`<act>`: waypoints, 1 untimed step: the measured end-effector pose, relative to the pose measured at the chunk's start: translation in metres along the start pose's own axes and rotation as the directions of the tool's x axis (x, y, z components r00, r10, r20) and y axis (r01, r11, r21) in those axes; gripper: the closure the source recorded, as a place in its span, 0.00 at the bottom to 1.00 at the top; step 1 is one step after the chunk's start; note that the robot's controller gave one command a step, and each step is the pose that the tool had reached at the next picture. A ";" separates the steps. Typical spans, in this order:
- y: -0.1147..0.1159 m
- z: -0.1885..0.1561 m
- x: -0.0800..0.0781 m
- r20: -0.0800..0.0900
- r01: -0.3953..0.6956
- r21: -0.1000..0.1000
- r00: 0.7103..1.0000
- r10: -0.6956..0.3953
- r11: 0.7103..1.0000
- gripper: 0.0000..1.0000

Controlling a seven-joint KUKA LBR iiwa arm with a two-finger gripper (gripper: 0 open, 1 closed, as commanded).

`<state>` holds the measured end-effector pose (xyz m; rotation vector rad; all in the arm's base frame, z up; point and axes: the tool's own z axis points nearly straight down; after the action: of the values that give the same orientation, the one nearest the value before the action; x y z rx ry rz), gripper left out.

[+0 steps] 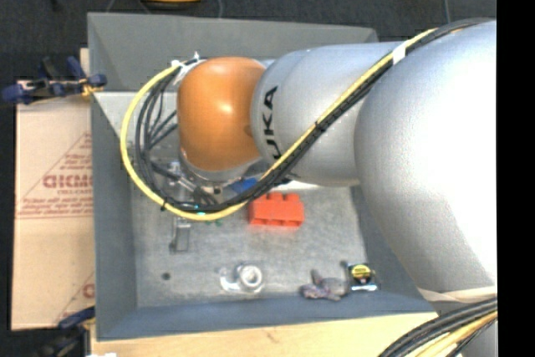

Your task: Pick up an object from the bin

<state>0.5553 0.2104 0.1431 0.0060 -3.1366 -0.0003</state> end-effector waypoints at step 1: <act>-0.085 0.059 -0.060 0.008 0.127 0.005 0.992 -0.127 0.992 0.00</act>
Offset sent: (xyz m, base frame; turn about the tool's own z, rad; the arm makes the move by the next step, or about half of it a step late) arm 0.0573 -0.0776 -0.0575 -0.1342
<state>0.6150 0.1259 0.0833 0.2063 -3.1381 0.0064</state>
